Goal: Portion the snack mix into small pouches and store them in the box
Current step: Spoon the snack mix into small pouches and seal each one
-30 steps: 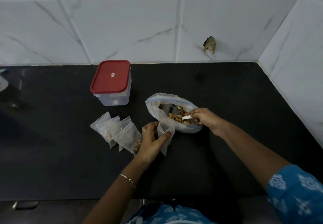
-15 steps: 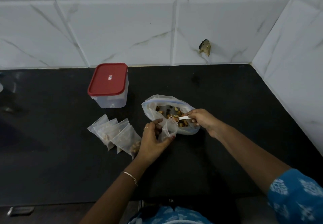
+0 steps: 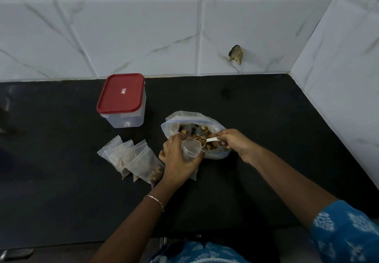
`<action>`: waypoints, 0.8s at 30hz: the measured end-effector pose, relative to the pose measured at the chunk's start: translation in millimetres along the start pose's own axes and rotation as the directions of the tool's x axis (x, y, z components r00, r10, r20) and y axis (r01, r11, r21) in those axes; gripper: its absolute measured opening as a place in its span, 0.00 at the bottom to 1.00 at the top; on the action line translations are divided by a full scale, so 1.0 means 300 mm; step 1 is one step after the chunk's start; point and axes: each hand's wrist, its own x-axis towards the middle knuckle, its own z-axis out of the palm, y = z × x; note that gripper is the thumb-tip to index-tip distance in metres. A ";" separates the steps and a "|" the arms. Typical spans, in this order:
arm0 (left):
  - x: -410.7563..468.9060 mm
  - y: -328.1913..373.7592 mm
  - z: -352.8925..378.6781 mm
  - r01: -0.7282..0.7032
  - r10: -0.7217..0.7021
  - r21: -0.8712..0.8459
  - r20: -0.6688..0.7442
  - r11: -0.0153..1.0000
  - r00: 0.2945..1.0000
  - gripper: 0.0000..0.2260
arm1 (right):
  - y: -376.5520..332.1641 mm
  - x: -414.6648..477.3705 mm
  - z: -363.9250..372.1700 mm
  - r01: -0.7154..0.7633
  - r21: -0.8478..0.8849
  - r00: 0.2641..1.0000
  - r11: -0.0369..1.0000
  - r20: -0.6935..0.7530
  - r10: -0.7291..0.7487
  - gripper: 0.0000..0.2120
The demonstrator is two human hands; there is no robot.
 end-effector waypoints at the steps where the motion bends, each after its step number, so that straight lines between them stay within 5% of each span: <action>1: -0.004 0.002 -0.011 0.011 -0.011 -0.051 0.001 0.999 1.000 0.24 | -0.001 -0.001 -0.003 0.001 0.003 1.000 1.000 -0.003 -0.001 0.11; 6: -0.011 -0.013 -0.034 0.063 -0.060 -0.122 0.027 0.991 0.998 0.24 | -0.014 -0.008 -0.024 0.020 0.033 1.000 0.999 -0.022 -0.020 0.11; 11: 0.020 -0.018 -0.043 0.084 -0.083 -0.017 0.038 0.996 0.996 0.28 | -0.038 -0.026 -0.054 0.029 0.057 1.000 0.998 0.006 -0.030 0.11; 18: 0.078 0.013 -0.016 0.106 -0.110 0.144 0.016 0.984 0.994 0.24 | -0.108 -0.074 -0.079 0.114 0.017 0.993 0.993 0.012 -0.114 0.12; 24: 0.113 0.068 -0.009 0.023 -0.020 0.066 -0.038 0.998 0.999 0.18 | -0.172 -0.116 -0.063 0.156 -0.016 0.987 0.988 0.039 -0.155 0.11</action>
